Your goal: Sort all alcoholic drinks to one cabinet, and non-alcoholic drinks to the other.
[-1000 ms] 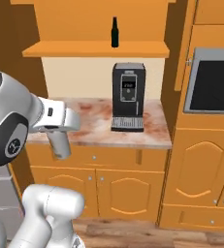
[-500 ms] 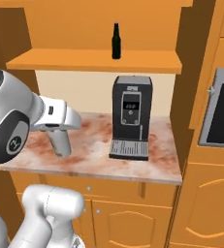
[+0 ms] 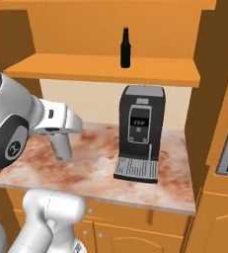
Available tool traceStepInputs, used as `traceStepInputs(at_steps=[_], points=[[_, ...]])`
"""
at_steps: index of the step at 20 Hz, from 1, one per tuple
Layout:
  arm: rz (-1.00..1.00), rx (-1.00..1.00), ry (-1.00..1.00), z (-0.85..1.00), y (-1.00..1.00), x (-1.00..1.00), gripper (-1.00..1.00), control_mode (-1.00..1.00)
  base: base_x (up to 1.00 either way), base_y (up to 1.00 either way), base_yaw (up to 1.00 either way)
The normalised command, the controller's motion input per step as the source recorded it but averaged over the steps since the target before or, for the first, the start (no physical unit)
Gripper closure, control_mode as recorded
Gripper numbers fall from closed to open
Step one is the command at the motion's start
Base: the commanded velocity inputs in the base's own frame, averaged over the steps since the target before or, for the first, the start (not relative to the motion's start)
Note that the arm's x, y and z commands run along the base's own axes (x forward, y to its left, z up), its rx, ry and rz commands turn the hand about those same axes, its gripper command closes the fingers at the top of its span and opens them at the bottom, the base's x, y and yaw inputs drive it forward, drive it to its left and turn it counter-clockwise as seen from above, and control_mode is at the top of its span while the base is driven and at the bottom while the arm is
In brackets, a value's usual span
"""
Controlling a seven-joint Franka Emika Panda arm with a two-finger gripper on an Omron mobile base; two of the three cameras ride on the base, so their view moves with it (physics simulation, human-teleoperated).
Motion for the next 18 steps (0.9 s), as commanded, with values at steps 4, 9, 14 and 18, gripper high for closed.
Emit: traceStepInputs(at_steps=[4,9,14,18], points=[[0.0,0.0,0.0,0.0,0.0,0.0,1.0,1.0,0.56,0.0,0.15],[0.02,0.0,0.0,0.0,0.0,0.0,1.0,-1.0,0.1,0.0,0.09],[0.07,0.0,-0.08,0.09,0.2,-0.01,1.0,-1.0,0.0,0.0,0.0],[0.05,-0.06,-0.08,0.57,0.45,0.39,1.0,-1.0,0.0,0.0,0.0]])
